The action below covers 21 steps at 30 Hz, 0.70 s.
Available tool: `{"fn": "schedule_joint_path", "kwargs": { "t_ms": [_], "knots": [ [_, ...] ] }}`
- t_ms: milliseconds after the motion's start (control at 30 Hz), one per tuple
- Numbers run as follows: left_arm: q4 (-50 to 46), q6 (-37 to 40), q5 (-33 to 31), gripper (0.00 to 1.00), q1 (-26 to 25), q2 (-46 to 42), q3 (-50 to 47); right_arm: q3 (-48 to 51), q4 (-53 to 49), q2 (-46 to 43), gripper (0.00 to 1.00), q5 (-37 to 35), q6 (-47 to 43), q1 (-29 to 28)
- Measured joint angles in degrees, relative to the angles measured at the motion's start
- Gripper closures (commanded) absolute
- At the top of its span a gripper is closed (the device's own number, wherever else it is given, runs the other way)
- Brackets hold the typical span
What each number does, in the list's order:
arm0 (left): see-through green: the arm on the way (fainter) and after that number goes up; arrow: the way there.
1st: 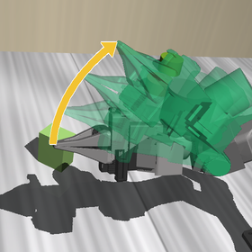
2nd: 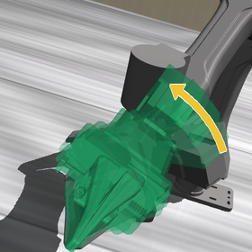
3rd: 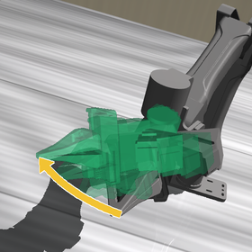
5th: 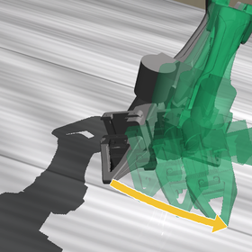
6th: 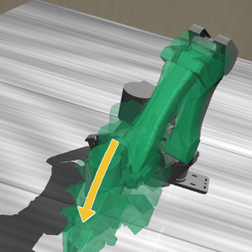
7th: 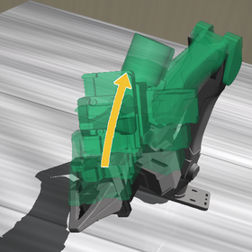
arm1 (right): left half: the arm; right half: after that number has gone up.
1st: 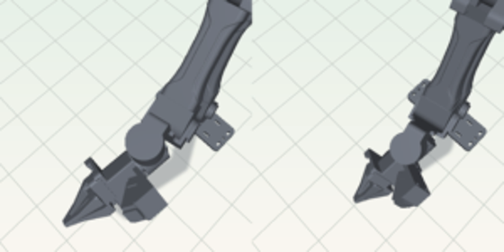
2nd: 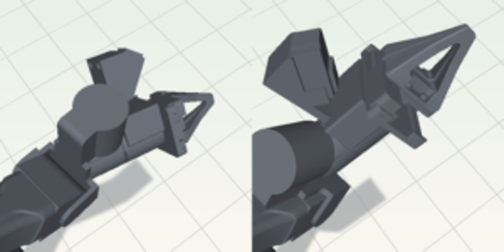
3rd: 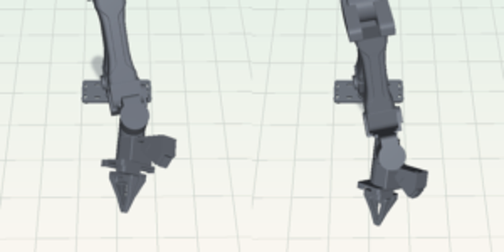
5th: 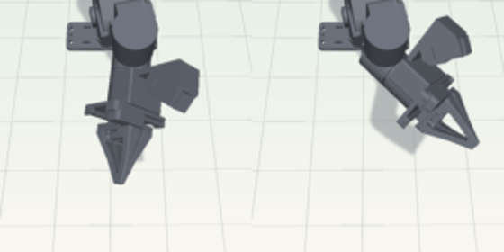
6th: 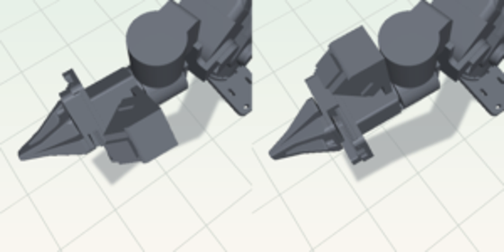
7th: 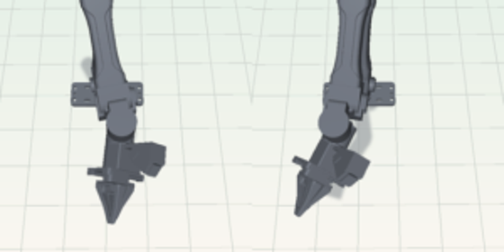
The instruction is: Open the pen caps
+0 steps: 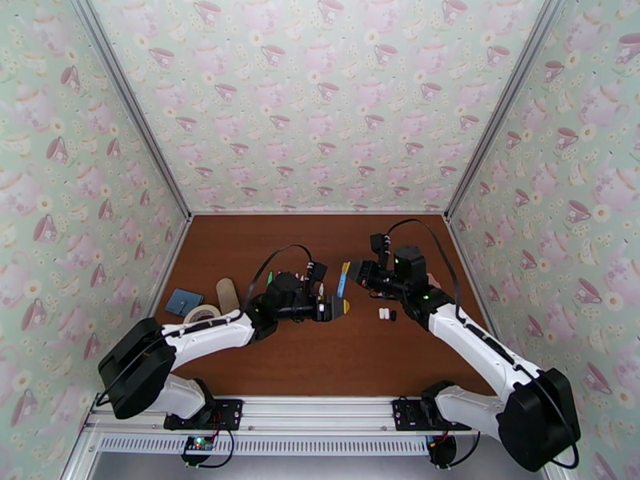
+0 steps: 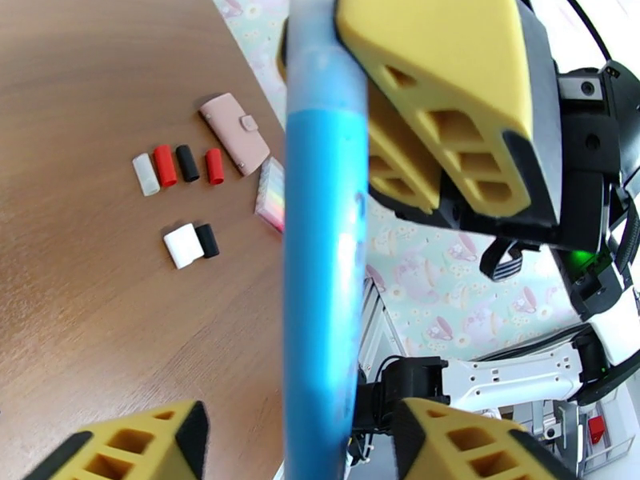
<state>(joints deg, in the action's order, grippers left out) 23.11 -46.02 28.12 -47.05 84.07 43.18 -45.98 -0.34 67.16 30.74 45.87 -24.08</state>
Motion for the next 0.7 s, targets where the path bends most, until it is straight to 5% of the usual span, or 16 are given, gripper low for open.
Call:
{"fn": "schedule_joint_path", "kwargs": {
  "t_ms": [467, 700],
  "knots": [
    [0.7, -0.5, 0.0, 0.60, 1.0, 0.0, 0.0, 0.7, 0.6, -0.2, 0.85, 1.5, 0.0, -1.9],
    [0.7, -0.4, 0.0, 0.77, 1.0, 0.0, 0.1, 0.7, -0.1, -0.2, 0.83, 0.7, -0.5, -3.0]
  ]
}}
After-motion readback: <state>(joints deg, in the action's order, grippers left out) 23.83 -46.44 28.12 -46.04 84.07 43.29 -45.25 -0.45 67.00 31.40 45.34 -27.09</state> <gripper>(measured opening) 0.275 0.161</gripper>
